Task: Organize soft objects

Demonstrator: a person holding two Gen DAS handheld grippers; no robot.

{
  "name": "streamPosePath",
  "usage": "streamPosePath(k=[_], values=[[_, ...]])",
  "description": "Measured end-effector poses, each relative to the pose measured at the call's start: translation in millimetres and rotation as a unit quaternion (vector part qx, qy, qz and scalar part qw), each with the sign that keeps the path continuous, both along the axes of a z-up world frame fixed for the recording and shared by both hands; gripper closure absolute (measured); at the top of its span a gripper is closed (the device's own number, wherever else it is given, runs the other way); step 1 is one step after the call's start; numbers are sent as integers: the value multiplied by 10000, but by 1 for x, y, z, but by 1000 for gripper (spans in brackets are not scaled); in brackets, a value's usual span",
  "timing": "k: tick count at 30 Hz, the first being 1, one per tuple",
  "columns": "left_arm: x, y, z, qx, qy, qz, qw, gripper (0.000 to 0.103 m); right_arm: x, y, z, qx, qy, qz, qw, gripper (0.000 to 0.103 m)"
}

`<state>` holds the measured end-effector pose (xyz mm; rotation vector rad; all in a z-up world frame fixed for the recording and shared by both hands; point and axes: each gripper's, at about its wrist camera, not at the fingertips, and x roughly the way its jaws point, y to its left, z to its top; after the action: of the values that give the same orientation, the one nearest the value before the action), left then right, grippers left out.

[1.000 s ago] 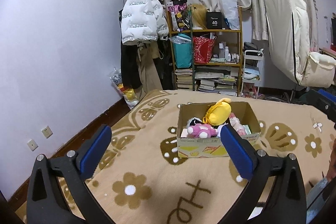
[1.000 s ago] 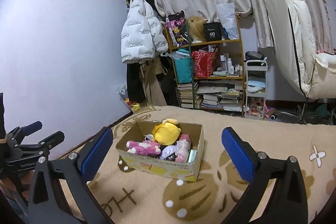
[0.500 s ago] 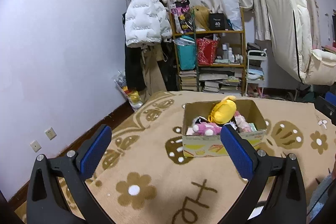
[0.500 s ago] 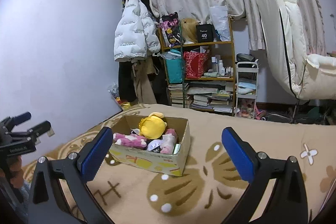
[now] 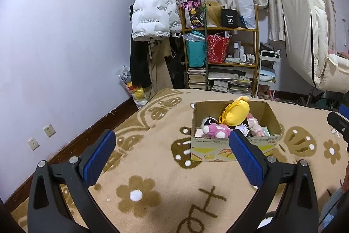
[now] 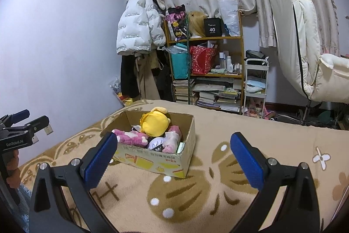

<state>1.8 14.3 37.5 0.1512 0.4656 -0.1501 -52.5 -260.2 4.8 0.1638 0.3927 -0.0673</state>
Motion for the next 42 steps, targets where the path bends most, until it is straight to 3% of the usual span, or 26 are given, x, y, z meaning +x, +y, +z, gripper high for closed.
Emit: streamPosePath(k=[16,42], values=[[-6,-10,-7,190,-50,-168,9997,1,-1,-1,-5,0,-33,12,10000,0],[-5,-8,-7,191,17,-202,9996,1,-1,-2,-3,4,-20,18,10000,0]])
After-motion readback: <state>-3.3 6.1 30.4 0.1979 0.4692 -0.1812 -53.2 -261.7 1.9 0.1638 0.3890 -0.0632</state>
